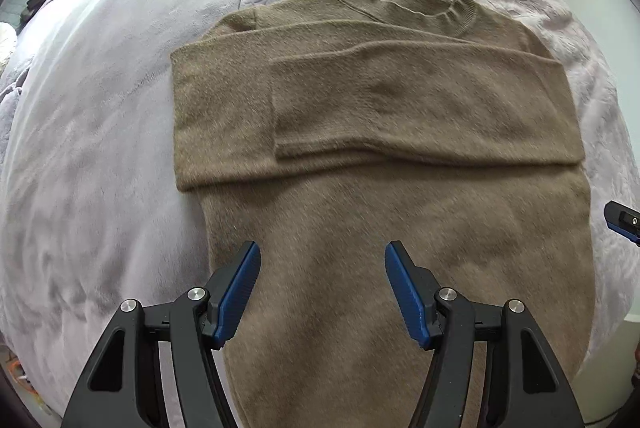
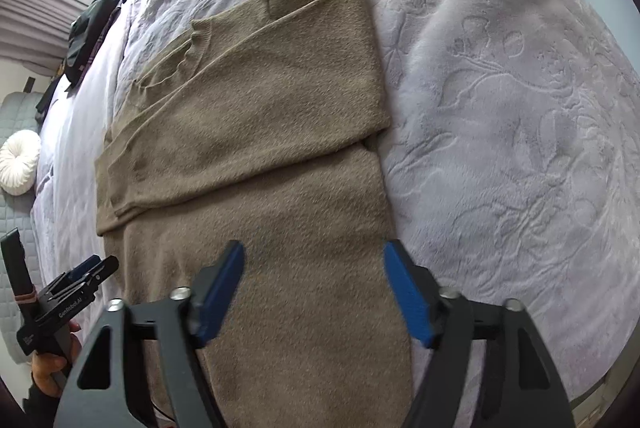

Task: Fold small clothes
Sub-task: 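Move both tools down to the sweater hem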

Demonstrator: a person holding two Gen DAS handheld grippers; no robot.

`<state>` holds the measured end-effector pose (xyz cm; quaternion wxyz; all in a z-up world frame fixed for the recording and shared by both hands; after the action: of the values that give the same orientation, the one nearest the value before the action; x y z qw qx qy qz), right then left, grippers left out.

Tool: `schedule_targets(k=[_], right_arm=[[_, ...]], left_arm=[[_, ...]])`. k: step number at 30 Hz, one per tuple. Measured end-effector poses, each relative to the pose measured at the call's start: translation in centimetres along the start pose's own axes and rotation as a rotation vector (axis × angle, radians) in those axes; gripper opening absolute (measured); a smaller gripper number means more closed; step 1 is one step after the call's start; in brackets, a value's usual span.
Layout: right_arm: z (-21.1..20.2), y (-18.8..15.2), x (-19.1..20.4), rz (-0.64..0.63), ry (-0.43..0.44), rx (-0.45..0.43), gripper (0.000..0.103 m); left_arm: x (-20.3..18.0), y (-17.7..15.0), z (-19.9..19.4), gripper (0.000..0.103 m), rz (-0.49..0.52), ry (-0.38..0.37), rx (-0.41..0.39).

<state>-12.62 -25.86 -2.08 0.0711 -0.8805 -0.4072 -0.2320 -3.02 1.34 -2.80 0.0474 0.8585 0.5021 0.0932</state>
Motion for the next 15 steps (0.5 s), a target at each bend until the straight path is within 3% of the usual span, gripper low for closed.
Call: schedule_targets(k=[3, 6, 15], right_arm=[[-0.2, -0.6, 0.3, -0.004, 0.005, 0.004, 0.08], [-0.3, -1.1, 0.6, -0.006, 0.007, 0.008, 0.08], [-0.8, -2.2, 1.0, -0.028, -0.017, -0.002, 0.083]], left_arm=[[0.3, -0.6, -0.1, 0.066, -0.005, -0.015, 0.021], [0.7, -0.4, 1.2, 0.103, -0.006, -0.003, 0.026], [0.7, -2.3, 0.5, 0.103, 0.009, 0.003, 0.031]])
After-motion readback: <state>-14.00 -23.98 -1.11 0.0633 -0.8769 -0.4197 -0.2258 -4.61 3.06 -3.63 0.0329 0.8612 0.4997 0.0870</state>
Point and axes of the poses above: each gripper's, at about its wrist camera, not at the fingertips, and z roughly the way its jaws point, x to its left, y to its top, the point moved 2 cm from there along z, roughly the way its jaws point, and after that the axes turned 8 degrees about y, right-handed, at the moved point
